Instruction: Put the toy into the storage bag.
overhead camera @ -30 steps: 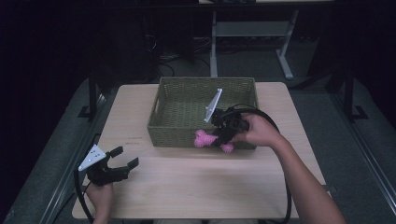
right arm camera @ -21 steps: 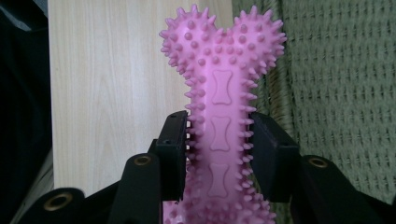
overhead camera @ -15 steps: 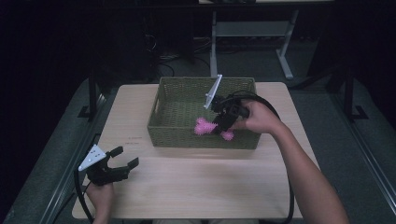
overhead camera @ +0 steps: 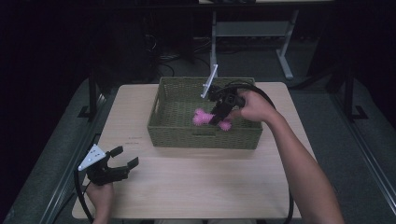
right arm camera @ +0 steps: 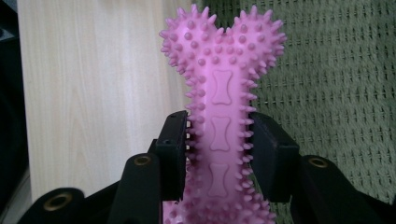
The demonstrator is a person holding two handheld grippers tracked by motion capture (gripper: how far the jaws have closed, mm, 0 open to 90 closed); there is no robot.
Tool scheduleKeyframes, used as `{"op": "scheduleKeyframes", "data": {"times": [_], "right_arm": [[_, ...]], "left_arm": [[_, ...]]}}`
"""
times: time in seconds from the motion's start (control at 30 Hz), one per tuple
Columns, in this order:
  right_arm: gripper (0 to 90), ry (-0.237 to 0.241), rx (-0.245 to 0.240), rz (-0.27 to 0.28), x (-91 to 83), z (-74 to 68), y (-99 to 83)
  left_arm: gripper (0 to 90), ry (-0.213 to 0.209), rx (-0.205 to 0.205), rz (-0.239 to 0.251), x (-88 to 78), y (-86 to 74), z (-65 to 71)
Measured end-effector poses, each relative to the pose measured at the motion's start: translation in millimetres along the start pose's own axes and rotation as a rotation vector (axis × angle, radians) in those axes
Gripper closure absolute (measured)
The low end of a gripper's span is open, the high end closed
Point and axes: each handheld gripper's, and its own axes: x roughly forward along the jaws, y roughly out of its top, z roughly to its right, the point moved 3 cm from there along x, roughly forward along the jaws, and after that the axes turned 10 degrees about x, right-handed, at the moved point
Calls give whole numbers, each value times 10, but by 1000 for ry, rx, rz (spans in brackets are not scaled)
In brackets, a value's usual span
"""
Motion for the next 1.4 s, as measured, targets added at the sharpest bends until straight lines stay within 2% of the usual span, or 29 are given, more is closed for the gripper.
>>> {"op": "scheduleKeyframes", "data": {"times": [0.4,0.5,0.67,0.83,1.13,1.4], "right_arm": [[581,2,33,-13,121,267,69],[581,11,40,-9,144,295,73],[580,10,58,-45,292,383,57],[580,6,59,-67,392,413,54],[580,42,80,-72,620,474,26],[580,53,89,-76,713,491,42]], "left_arm": [[139,-2,4,3,0,3,1],[139,-1,6,2,-4,2,-1],[139,-2,3,5,-2,4,-2],[139,-4,1,6,1,4,0],[139,-5,-1,8,3,6,3],[139,-4,4,7,6,10,9]]}}
